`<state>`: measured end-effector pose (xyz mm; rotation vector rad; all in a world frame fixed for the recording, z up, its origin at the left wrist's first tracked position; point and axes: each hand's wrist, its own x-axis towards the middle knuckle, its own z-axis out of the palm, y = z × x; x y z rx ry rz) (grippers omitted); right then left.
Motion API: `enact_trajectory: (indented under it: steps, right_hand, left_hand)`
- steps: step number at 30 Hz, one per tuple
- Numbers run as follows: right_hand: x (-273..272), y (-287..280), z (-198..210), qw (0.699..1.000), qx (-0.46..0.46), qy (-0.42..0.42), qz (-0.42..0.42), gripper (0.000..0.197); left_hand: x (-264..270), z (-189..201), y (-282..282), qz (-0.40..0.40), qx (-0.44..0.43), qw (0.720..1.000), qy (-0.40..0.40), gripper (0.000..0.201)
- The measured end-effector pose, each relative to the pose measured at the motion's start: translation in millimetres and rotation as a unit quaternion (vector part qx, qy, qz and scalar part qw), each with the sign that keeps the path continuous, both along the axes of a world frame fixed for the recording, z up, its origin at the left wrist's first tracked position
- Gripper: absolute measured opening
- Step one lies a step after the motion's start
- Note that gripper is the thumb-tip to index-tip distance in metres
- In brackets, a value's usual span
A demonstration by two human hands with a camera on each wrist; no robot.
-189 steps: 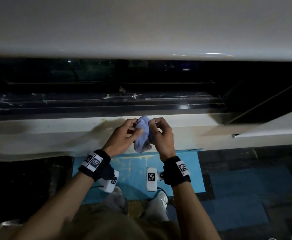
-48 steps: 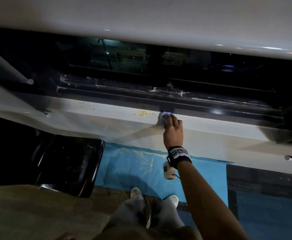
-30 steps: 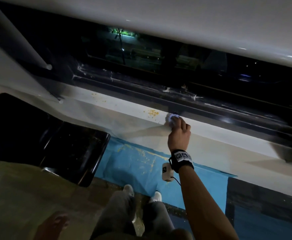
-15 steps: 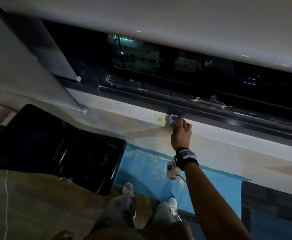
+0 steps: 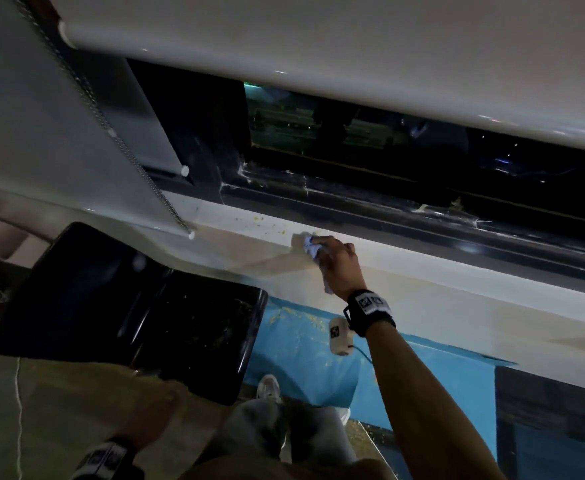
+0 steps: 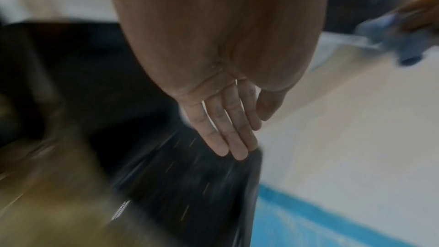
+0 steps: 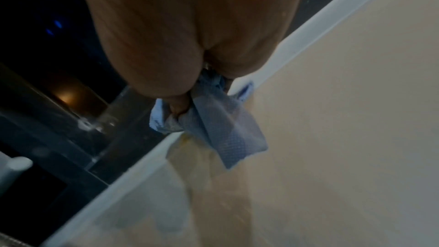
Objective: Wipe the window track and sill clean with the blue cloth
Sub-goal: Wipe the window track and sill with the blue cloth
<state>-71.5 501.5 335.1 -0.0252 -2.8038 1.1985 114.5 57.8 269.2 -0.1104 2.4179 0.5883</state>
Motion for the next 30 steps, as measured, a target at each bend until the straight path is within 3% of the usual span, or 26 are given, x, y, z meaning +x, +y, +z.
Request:
enact_trajectory:
  steps: [3,5,7,10,13,15,19,22,23,26,30]
  right_hand:
    - [16.4,-13.1,5.1,0.996,-0.053,-0.007,-0.067,0.032]
    - [28.1,-31.7,10.1,0.988,-0.112,-0.023,-0.100,0.027]
    - [34.7,-51.5,17.0,0.979,-0.161,-0.037,-0.117,0.031]
    - [30.1,-79.5,26.0,0.960,-0.225,-0.089,-0.140,0.045]
    - [17.4,-97.8,29.3,0.950,-0.241,-0.126,-0.156,0.032]
    - [8.1,-103.8,30.2,0.943,-0.235,-0.139,-0.189,0.029]
    - [-3.3,-117.1,15.5,0.879,-0.340,-0.220,-0.251,0.060]
    - [-10.1,-132.2,-9.6,0.828,-0.439,-0.273,-0.216,0.078]
    - [-11.1,-138.5,-11.0,0.832,-0.437,-0.281,-0.197,0.074]
    - [-8.4,-147.2,1.9,0.885,-0.352,-0.265,-0.150,0.043]
    - [-10.6,-134.0,14.4,0.936,-0.245,-0.244,-0.060,0.031]
  left_hand:
    - [-58.3,27.4,38.9,0.016,0.102,0.992,0.071,0.033]
    - [-88.0,50.0,60.4,-0.009,0.164,0.980,0.115,0.012]
    - [-114.2,76.9,83.2,-0.006,0.222,0.969,0.110,0.025]
    - [-142.9,107.9,119.0,-0.038,0.300,0.945,0.125,0.015]
    - [-157.1,119.7,137.6,-0.068,0.323,0.937,0.110,0.014]
    - [-163.9,122.1,142.9,-0.052,0.315,0.941,0.112,0.029]
    - [-173.4,120.1,143.0,0.108,0.378,0.913,0.112,0.044]
    - [-185.5,113.2,141.4,0.114,0.370,0.917,0.100,0.056]
    - [-189.2,110.5,141.4,0.099,0.356,0.925,0.091,0.059]
    - [-200.9,101.6,146.7,0.089,0.366,0.923,0.084,0.059]
    - [-220.7,89.3,144.1,0.083,0.322,0.930,0.158,0.041]
